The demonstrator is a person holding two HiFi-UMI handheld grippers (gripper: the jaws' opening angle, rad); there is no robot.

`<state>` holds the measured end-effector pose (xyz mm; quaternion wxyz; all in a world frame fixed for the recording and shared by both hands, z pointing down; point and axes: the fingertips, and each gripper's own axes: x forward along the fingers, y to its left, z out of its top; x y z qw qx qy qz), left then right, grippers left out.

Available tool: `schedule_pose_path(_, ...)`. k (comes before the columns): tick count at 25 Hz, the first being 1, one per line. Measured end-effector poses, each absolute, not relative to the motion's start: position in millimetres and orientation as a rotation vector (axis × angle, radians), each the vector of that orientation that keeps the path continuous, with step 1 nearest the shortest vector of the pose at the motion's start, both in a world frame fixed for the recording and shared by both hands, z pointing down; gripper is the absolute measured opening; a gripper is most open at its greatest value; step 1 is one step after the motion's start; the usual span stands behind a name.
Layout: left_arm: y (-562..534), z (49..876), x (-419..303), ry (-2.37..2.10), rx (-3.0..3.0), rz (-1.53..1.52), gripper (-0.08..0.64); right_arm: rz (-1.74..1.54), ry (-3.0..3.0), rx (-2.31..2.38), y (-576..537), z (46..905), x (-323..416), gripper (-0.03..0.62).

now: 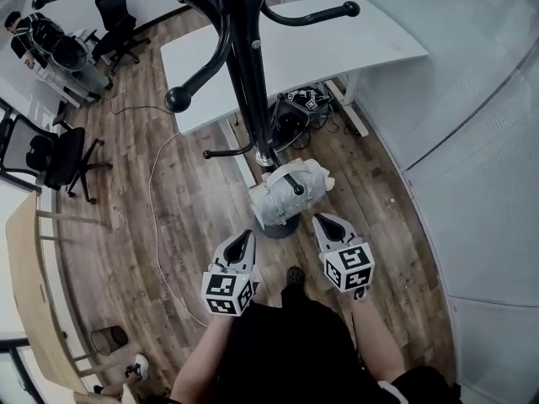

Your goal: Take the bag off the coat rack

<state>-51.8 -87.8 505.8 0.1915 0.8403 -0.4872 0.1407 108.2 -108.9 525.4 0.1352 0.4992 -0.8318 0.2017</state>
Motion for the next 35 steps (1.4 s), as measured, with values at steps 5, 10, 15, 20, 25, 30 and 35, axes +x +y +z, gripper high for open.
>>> schedule_pose_path(5,-84,522,-47,-1.396,2.305,0.425,0.017,0.592,-2.4,1.329,-119,546,118,0.031)
schedule_pose_path(10,-78,545,-44,-1.403,2.25,0.47,0.018,0.596,-2.356,1.209,-118,572,121,0.034)
schedule_pose_path(15,-81,563,-40,-1.367,2.221,0.505,0.018,0.637,-2.331,1.114,-116,593,120,0.087)
schedule_pose_path(20,-91,578,-33,-1.335,2.228,0.562,0.123,0.624,-2.305,1.069,-125,609,125,0.145)
schedule_pose_path(25,-99,583,-23,-1.309,2.225,0.583,0.206,0.579,-2.326,1.009,-142,609,128,0.235)
schedule_pose_path(30,-112,578,-15,-1.306,2.246,0.569,0.263,0.519,-2.394,0.982,-161,592,126,0.278)
schedule_pose_path(35,-128,569,-13,-1.316,2.259,0.542,0.279,0.512,-2.467,0.926,-178,579,117,0.307)
